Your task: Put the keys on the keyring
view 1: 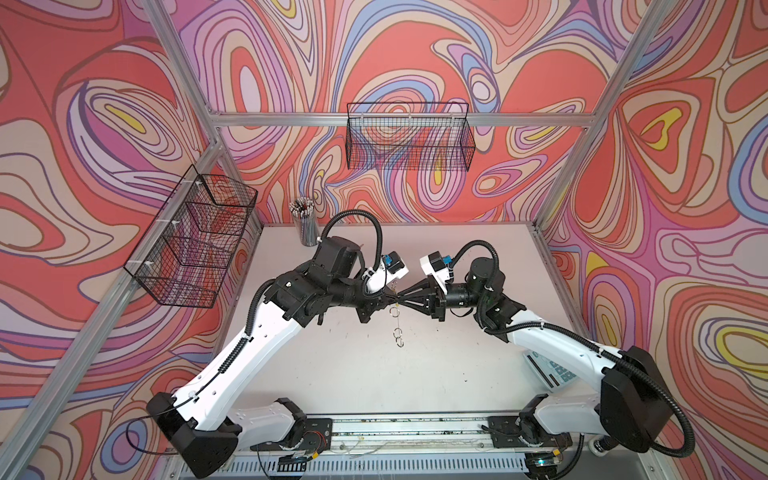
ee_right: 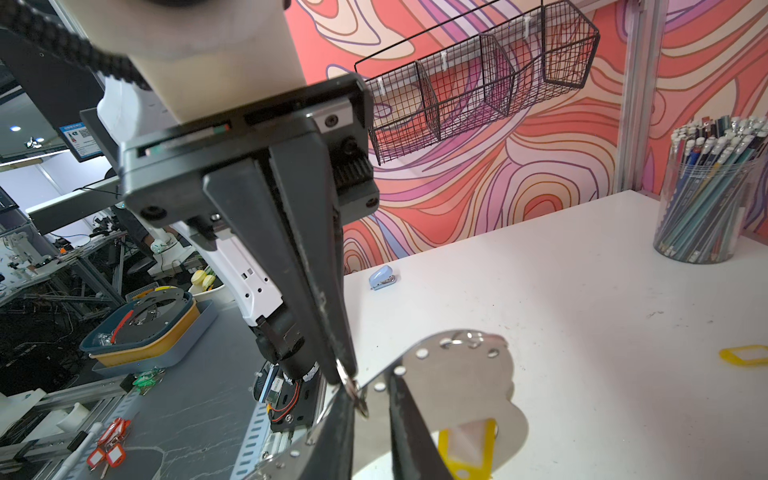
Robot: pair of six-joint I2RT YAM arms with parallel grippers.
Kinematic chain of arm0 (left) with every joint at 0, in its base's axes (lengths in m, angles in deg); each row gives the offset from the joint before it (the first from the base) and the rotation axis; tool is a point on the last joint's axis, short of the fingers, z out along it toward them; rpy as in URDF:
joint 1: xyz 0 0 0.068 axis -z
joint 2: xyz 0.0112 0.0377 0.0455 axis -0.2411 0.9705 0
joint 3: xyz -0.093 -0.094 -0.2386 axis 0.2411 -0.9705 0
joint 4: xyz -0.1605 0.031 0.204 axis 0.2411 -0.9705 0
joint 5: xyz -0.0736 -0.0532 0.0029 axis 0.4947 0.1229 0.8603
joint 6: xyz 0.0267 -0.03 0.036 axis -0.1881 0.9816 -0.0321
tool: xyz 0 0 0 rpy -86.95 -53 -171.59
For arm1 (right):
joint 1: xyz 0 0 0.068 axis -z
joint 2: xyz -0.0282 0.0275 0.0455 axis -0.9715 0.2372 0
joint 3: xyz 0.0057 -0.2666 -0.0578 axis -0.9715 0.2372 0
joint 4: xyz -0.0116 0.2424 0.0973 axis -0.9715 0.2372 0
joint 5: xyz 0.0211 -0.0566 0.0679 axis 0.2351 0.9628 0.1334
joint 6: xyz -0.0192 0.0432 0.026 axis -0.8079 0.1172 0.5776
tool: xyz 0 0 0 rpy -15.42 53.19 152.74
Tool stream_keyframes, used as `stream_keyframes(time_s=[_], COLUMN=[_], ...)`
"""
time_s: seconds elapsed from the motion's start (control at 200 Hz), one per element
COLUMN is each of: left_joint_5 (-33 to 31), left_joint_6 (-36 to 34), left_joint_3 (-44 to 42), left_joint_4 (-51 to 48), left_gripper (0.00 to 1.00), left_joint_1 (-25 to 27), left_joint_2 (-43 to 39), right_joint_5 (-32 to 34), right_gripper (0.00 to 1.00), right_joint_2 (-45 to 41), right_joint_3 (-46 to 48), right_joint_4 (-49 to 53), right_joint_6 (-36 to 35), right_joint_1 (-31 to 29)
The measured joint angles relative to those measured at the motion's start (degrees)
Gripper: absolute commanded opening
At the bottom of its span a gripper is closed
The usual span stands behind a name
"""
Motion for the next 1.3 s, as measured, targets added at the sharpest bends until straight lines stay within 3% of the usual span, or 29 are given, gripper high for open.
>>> stream_keyframes(time_s=[0.165, 0.321, 0.426, 0.526, 0.937, 1.297], left_joint_5=[0.3, 0.5, 0.4, 0.4, -2.6, -2.0], left_joint_6=[0.0, 0.2, 1.0, 3.2, 20.8, 24.3], left_joint_3=[0.1, 0.4, 0.3, -1.4, -19.8, -20.3], left_joint_4=[-0.1, -0.2, 0.4, 3.8, 34.3, 44.9], left_gripper=[0.00, 0.00, 0.26, 0.37, 0.34, 0.25], left_joint_1=[0.0, -0.2, -0.2, 0.0, 0.0, -0.4], left_joint_2=[0.4, 0.6, 0.6, -0.5, -19.1, -17.4], right_joint_5=[-0.6, -0.8, 0.0, 1.9, 9.7, 11.1], right_gripper=[0.00, 0.00, 0.00, 0.00, 0.00, 0.00], right_joint_2=[-0.3, -0.7, -0.8, -1.1, 2.9, 6.5], right_joint_3=[0.8, 1.3, 2.3, 4.3, 7.4, 6.8], right_joint_4=[-1.1, -1.8, -4.3, -10.1, -43.1, -54.6], right_joint_6=[0.8, 1.0, 2.3, 5.4, 23.3, 31.8], right_joint_1=[0.0, -0.1, -0.1, -0.3, -0.7, -0.9])
